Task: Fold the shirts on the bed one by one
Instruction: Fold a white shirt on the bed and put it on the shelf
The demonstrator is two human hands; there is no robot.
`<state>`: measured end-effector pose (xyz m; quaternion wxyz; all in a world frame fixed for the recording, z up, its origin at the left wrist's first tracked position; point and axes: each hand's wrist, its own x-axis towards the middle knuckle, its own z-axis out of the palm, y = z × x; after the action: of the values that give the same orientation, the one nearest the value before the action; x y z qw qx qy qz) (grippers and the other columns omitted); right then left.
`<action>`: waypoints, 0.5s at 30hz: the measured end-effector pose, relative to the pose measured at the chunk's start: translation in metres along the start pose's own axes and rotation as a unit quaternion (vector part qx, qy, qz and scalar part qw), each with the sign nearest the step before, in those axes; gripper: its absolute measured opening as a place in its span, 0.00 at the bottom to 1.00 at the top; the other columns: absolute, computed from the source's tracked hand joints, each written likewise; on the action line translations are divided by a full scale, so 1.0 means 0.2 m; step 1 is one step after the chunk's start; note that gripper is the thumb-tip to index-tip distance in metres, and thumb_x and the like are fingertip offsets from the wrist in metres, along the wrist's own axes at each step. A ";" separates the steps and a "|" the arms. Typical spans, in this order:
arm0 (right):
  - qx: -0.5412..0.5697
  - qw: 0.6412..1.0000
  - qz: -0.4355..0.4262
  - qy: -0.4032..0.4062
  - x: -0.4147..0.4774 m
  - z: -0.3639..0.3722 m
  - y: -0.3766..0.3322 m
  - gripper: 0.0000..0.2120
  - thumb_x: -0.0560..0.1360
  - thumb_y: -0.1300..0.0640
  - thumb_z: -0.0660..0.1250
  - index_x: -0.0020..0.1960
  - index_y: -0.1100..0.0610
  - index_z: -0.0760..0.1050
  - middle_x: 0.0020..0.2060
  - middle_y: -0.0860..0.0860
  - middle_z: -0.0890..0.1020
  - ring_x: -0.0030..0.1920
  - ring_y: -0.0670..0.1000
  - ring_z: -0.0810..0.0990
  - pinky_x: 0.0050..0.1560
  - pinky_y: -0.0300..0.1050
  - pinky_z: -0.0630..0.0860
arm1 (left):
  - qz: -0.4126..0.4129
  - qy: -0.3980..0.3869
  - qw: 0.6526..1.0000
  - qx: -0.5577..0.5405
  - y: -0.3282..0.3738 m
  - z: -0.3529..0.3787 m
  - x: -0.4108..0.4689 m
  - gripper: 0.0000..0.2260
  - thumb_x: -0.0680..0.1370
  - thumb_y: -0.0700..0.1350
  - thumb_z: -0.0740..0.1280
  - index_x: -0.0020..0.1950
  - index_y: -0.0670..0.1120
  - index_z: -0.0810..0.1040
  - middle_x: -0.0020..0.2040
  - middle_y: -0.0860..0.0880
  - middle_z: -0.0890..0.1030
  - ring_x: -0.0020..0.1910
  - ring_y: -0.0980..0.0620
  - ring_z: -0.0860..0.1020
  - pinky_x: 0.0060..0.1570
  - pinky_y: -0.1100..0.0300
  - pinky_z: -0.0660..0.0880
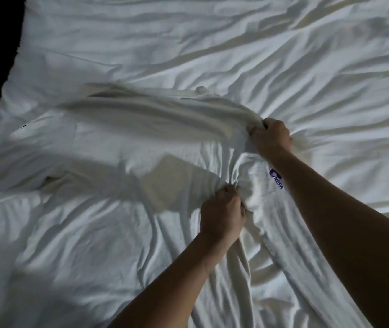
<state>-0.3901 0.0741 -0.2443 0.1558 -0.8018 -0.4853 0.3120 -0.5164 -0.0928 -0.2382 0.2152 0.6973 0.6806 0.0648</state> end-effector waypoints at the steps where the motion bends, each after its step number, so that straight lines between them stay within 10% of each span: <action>1: 0.017 1.000 0.000 0.007 -0.01 0.00 0.00 0.12 0.78 0.49 0.66 0.50 0.57 0.80 0.44 0.56 0.81 0.55 0.62 0.79 0.54 0.50 0.67 | 0.007 0.005 1.000 0.001 -0.01 -0.02 0.00 0.04 0.68 0.43 0.71 0.41 0.44 0.79 0.31 0.47 0.79 0.25 0.45 0.79 0.23 0.58 0.73; 8: 0.154 0.986 -0.040 0.044 -0.11 -0.01 -0.16 0.10 0.79 0.54 0.66 0.46 0.60 0.79 0.35 0.51 0.78 0.42 0.55 0.77 0.38 0.43 0.66 | -0.088 -0.006 0.984 -0.153 -0.13 -0.27 -0.03 0.13 0.81 0.45 0.63 0.37 0.46 0.67 0.39 0.42 0.81 0.43 0.35 0.80 0.43 0.47 0.75; 15: 0.194 0.975 -0.108 0.024 -0.19 0.13 -0.53 0.16 0.81 0.54 0.65 0.38 0.61 0.74 0.28 0.46 0.70 0.33 0.48 0.68 0.31 0.45 0.65 | -0.193 0.023 0.920 -0.340 -0.52 -0.49 -0.04 0.15 0.72 0.44 0.69 0.31 0.42 0.67 0.24 0.56 0.67 0.26 0.57 0.65 0.30 0.55 0.66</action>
<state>-0.4926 0.0914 -0.1929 0.3529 -0.7063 -0.4953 0.3625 -0.6506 -0.0815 -0.1900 0.4319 0.4357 0.7436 0.2660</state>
